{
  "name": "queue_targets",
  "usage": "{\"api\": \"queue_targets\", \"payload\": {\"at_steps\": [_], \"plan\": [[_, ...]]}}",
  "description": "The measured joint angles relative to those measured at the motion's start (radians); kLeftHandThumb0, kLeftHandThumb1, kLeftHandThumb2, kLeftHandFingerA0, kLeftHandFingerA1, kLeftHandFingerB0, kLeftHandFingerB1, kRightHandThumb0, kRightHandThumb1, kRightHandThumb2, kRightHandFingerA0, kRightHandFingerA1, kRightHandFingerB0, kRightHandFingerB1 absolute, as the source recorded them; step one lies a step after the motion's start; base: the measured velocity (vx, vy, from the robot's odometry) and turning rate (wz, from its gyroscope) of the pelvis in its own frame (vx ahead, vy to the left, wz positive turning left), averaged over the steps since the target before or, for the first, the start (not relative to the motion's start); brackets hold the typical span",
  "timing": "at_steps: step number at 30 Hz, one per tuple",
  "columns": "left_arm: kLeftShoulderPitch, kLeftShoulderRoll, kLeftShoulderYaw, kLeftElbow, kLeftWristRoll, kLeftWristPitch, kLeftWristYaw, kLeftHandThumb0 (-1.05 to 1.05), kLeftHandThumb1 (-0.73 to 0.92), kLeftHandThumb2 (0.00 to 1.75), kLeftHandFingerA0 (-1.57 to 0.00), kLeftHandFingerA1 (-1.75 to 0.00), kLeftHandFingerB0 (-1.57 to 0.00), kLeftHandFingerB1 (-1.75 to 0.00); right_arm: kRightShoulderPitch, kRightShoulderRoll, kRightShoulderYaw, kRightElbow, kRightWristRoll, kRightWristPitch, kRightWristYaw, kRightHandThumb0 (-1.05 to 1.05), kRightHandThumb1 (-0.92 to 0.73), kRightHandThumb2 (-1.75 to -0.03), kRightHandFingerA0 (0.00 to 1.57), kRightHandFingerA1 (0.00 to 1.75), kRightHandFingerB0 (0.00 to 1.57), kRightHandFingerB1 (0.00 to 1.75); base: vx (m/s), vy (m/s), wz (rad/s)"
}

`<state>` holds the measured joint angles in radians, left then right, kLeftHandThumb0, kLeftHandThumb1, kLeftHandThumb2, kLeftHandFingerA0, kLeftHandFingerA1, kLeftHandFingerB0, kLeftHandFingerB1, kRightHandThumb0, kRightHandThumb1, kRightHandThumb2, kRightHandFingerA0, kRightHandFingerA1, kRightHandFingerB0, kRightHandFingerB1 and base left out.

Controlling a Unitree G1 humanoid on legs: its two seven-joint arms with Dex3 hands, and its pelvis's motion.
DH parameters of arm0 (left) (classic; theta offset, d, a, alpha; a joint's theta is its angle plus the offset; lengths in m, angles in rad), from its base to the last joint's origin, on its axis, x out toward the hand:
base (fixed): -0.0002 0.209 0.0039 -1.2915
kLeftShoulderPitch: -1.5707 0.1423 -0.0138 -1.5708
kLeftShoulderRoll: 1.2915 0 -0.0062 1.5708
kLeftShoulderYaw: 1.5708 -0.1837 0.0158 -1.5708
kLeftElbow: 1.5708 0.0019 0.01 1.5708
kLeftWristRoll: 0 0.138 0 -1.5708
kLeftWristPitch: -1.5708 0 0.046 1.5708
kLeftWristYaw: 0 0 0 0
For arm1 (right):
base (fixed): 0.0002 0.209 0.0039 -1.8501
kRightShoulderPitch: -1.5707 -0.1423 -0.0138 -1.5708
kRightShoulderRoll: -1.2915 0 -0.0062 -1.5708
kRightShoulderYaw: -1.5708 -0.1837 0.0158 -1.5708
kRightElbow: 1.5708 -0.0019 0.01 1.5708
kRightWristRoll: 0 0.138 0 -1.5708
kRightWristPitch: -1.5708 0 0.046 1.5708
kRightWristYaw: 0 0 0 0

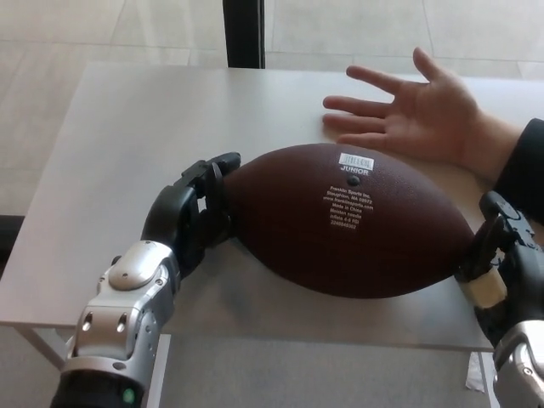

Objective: The robot uses both its hands to grab the left and right ends of a football kept in the middle of the desk infront of it, lifts it up and places it in the palm of a person

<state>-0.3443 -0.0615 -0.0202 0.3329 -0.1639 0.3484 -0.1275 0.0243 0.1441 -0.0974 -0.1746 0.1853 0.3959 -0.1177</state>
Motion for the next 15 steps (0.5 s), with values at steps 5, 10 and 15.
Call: {"api": "queue_targets", "payload": {"at_steps": [5, 10, 15], "plan": [[-0.007, -0.002, -0.01, 0.011, 0.008, -0.003, 0.007, -1.05, 0.9, 0.92, -0.65, -0.79, -0.29, -0.44, -0.097, -0.01, -0.013, 0.002, 0.001, 0.02, -0.004, -1.03, -0.91, -0.91, 0.33, 0.51, 0.01, 0.19, 0.0, 0.0, 0.0], [-0.024, -0.01, -0.016, 0.024, 0.017, -0.001, 0.02, -0.9, 0.92, 0.72, -0.61, -0.73, -0.28, -0.4, -0.184, -0.039, -0.028, 0.008, 0.004, 0.035, 0.004, -1.05, -0.92, -1.33, 0.39, 0.6, 0.0, 0.0, 0.0, 0.0, 0.0], [-0.046, -0.021, -0.017, 0.038, 0.027, 0.01, 0.049, -0.72, 0.57, 0.92, -0.74, -0.81, -0.08, -0.45, -0.191, -0.072, -0.011, 0.005, 0.011, 0.052, 0.033, -1.02, -0.81, -1.21, 0.58, 0.7, 0.0, 0.0, 0.0, 0.0, 0.0]]}}
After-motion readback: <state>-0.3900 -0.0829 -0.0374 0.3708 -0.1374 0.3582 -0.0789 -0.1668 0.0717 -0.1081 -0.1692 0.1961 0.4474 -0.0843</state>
